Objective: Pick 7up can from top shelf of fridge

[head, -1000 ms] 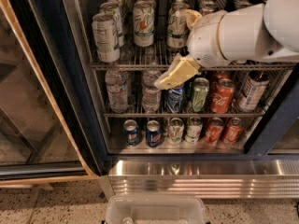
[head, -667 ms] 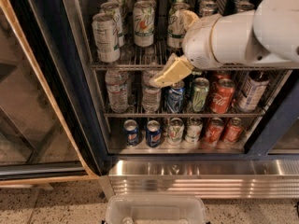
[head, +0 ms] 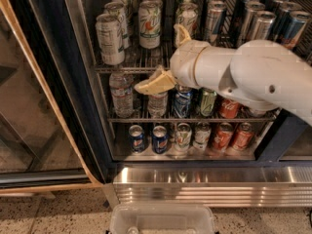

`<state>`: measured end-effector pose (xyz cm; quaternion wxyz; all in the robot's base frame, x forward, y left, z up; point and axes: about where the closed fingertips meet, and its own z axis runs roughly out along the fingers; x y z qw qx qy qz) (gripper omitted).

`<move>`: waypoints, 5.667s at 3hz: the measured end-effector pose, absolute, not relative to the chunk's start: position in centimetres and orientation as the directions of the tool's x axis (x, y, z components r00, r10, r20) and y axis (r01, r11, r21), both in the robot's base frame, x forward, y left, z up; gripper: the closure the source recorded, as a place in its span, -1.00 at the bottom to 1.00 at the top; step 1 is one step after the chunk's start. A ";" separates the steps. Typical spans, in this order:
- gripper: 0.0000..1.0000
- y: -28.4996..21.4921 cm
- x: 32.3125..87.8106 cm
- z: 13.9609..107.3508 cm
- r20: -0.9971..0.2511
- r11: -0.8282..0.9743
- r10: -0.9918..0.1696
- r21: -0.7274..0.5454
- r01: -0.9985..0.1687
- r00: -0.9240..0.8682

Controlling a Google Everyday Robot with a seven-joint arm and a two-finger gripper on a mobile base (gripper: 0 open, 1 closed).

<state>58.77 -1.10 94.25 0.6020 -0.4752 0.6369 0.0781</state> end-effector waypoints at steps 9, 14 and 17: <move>-1.00 8.2 61.6 97.6 -0.952 0.732 -0.131 -0.281 -0.621 0.276; -1.00 7.0 57.0 97.6 -0.984 0.864 -0.103 -0.162 -0.477 0.147; -1.00 6.4 58.7 98.1 -0.981 0.895 -0.063 -0.138 -0.425 0.186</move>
Offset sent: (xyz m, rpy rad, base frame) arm 0.0302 0.0078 0.0172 0.1557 -0.0815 -0.0371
